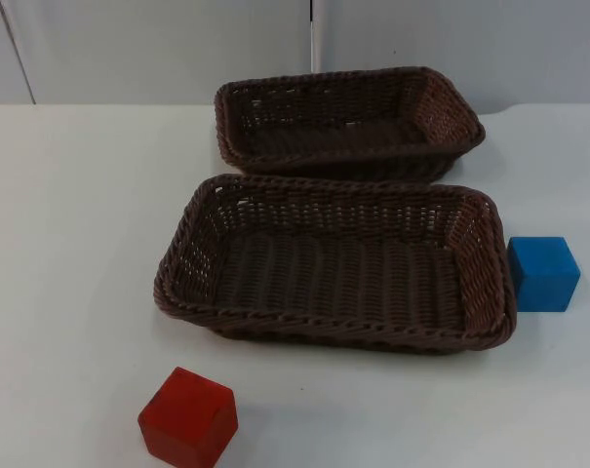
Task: Pick up one cube with the left hand and place it into the upper basket. Pick up one cube with the right hand and place it into the lower basket.
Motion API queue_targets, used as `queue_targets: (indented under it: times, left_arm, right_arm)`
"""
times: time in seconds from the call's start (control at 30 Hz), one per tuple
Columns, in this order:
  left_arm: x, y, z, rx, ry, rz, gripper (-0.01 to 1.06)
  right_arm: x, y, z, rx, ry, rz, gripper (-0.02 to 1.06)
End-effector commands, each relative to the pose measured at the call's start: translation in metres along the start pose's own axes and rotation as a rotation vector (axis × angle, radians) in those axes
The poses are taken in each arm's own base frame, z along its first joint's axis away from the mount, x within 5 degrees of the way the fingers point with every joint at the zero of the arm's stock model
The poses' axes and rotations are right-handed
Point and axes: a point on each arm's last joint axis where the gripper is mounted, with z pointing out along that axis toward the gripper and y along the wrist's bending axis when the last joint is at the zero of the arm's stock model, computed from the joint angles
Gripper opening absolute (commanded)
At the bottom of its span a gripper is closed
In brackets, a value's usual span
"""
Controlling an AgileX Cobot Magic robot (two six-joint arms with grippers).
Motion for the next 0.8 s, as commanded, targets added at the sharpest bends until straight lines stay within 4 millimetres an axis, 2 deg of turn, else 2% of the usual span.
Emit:
queue_targets:
  times: [0.0,0.5,0.77]
  left_arm:
    - [-0.004,-0.001,0.001,0.018,-0.011,0.014,1.05]
    - [-0.017,-0.007,0.016,0.11,0.018,0.056,1.05]
    - [-0.041,-0.006,0.019,0.112,0.041,0.061,1.05]
  right_arm:
    - [0.0,0.0,0.0,0.004,-0.007,0.003,1.05]
    - [0.0,0.0,0.0,0.004,-0.007,0.003,1.05]
    - [0.0,0.0,0.0,0.004,-0.007,0.003,1.05]
